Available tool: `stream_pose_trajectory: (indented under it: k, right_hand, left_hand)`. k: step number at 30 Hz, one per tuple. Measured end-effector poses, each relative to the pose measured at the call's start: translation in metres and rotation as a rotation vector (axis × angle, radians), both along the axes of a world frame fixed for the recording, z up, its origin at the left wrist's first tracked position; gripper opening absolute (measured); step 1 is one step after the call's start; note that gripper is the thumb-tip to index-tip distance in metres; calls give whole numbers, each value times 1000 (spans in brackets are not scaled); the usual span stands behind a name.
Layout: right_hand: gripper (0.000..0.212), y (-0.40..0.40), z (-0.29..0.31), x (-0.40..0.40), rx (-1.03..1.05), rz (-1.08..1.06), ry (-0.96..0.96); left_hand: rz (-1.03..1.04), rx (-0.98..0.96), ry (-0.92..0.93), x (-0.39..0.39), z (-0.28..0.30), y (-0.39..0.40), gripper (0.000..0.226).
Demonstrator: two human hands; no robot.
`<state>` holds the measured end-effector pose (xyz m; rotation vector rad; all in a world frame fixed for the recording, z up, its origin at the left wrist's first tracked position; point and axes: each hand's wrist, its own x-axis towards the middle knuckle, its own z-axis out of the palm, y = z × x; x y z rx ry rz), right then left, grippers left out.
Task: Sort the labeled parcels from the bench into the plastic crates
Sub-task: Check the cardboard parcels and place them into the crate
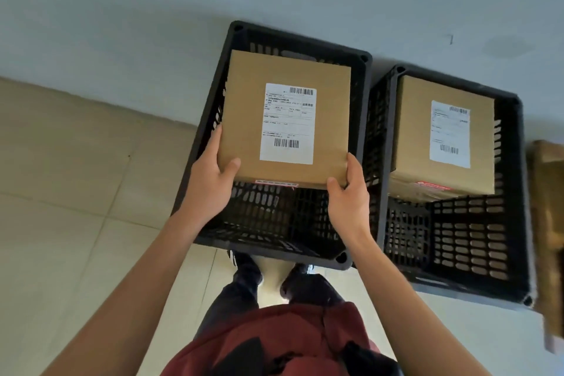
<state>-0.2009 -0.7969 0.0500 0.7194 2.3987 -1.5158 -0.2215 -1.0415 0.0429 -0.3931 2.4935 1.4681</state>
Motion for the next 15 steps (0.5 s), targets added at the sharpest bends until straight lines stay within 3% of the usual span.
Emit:
stream_pose_trajectory:
  k: [15]
  right_hand:
    - [66, -19, -80, -47, 43, -118, -192]
  left_hand:
    - [-62, -38, -260, -69, -88, 3, 72]
